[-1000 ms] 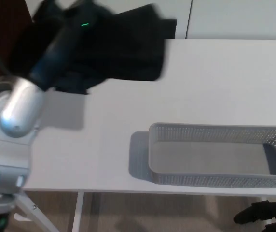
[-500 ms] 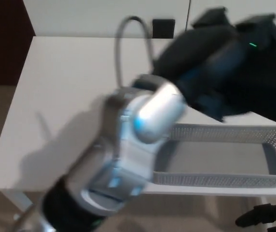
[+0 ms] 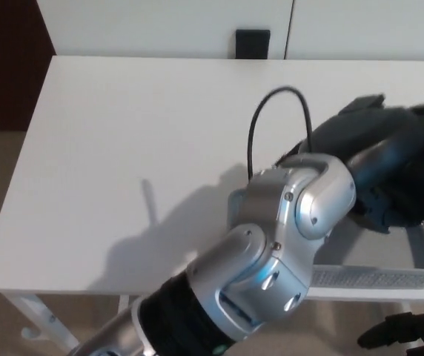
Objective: The robot walk towards a table in front and pick up a black pencil case on the left hand side and put the pencil case into a small container on the right hand side
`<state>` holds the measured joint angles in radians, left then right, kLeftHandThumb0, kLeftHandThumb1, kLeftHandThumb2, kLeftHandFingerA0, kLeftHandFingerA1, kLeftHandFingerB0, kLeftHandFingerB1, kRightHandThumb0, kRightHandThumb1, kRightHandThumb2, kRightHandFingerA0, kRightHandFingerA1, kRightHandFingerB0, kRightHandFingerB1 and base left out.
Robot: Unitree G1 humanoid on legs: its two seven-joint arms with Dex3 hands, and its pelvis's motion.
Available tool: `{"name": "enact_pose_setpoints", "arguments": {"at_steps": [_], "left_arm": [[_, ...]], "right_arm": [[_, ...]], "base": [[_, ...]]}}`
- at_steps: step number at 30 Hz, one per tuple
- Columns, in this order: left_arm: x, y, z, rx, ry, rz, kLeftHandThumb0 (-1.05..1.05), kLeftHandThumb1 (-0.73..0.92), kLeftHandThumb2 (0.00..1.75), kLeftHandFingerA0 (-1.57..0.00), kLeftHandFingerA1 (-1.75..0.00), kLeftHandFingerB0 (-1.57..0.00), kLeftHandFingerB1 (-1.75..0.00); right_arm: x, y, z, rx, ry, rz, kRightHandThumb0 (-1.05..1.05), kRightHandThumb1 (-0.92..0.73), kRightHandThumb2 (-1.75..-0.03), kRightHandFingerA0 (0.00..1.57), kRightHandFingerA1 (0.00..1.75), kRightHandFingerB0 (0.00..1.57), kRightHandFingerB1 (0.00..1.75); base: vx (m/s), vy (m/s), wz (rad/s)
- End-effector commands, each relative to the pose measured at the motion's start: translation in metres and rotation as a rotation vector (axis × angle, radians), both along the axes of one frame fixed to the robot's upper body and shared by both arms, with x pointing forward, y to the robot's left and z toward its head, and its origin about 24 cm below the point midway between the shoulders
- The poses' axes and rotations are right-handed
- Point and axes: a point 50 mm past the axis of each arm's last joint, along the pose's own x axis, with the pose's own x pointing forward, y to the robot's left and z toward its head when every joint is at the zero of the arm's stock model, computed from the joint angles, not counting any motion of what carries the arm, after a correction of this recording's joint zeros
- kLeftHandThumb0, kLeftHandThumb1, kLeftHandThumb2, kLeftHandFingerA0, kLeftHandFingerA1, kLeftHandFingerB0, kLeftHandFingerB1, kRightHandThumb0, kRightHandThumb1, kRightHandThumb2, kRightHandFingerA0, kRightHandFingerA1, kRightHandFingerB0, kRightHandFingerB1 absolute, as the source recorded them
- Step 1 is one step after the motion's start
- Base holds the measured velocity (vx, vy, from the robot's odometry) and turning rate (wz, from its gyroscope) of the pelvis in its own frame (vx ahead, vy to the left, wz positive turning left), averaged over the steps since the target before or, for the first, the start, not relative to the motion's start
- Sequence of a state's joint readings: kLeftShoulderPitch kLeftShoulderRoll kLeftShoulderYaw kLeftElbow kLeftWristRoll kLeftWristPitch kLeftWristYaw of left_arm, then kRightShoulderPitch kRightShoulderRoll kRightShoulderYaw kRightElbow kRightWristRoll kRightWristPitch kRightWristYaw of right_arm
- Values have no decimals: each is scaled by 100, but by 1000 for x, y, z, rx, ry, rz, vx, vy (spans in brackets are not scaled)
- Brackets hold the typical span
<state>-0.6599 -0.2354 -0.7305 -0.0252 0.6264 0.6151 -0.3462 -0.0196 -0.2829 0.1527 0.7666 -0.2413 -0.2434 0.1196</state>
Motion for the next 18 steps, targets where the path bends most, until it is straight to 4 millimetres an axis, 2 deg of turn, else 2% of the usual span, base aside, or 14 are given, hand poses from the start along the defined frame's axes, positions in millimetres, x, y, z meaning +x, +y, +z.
{"name": "enact_pose_setpoints", "arguments": {"at_steps": [1,4,6,7,10,14,18], "left_arm": [[-3,-4,-13,-58,119,67,-22,80,65,-93,-133,-69,-115],[1,1,-17,-95,178,99,-18,78,74,-100,-127,-76,-105],[3,5,-21,-95,185,121,-17,73,81,-99,-128,-79,-104],[4,8,-23,-103,198,134,-18,71,85,-97,-137,-79,-109],[5,12,-26,-117,207,147,-17,70,86,-98,-137,-80,-109],[6,16,-24,-118,204,149,-16,72,83,-98,-131,-79,-102],[6,17,-24,-115,199,142,-17,74,80,-98,-130,-78,-100]], "right_arm": [[3,-2,4,-18,-4,25,-81,-31,-72,105,56,90,51],[7,-1,7,-16,-12,29,-82,-33,-72,104,54,90,51],[9,-1,8,-14,-17,29,-81,-33,-72,104,55,90,51],[10,-1,8,-13,-16,31,-81,-32,-72,105,56,91,51],[11,-1,8,-29,-17,41,-85,-34,-73,105,55,93,50],[13,0,9,-30,-21,36,-78,-30,-72,107,59,92,53],[12,-1,8,-28,-21,36,-79,-31,-72,106,58,91,52]], "base": [[0,0,0],[0,0,0],[0,0,0],[0,0,0],[0,0,0],[0,0,0],[0,0,0]]}}
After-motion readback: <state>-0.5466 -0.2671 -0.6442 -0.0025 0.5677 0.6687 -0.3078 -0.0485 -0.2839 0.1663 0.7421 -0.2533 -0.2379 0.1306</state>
